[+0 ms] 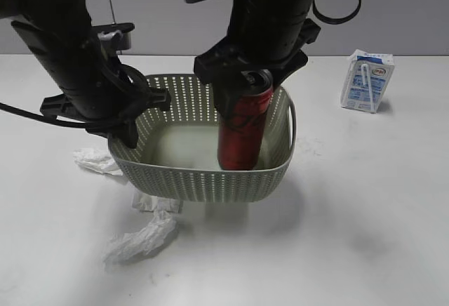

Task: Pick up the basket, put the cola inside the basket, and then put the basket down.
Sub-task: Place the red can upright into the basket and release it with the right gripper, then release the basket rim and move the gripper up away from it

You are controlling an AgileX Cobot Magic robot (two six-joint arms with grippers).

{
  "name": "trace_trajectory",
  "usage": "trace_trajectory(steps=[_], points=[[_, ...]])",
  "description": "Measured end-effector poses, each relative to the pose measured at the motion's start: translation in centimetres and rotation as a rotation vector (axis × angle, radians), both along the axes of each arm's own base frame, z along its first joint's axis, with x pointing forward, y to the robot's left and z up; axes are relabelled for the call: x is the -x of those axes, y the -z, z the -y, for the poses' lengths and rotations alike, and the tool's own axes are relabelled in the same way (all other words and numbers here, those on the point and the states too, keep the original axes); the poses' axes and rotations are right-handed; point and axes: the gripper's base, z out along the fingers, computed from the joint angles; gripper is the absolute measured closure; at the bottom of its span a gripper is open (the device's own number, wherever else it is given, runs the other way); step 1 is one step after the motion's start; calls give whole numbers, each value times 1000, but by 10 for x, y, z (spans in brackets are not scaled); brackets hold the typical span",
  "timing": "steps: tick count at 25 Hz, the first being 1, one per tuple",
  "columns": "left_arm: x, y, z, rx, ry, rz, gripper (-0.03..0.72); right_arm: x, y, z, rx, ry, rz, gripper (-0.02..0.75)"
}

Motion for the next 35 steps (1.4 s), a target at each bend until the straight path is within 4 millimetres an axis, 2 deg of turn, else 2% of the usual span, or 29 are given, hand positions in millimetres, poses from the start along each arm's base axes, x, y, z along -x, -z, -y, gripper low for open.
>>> trace_trajectory(steps=[3,6,11,14,16,18,22,25,27,30,32,35], points=[[0,0,0,-3,1,-1,691,1,-1,-2,-21,-12,-9,103],[0,0,0,-4,2,-2,691,-1,-12,-6,-62,-13,5,72],[2,1,-1,-11,4,-16,691,-7,-56,-12,-170,-15,102,69],[3,1,-1,-16,5,-28,691,-17,-78,-4,-199,8,177,69],[3,1,-2,-17,7,-30,691,-32,-86,14,-191,59,219,69],[3,1,-1,-16,6,-31,691,-51,-87,40,-176,130,238,71],[4,1,0,0,-3,-42,691,-84,-87,104,-177,306,240,81],[4,1,1,10,-9,-50,691,-95,-87,150,-167,415,239,92],[4,1,1,10,-9,-50,691,-94,-87,176,-148,469,237,104],[4,1,1,12,-10,-50,691,-79,-85,202,-121,511,215,122],[4,1,1,14,-12,-47,691,-62,-82,210,-97,508,193,129],[1,2,0,17,-19,-47,691,-26,-87,215,-88,493,183,136]])
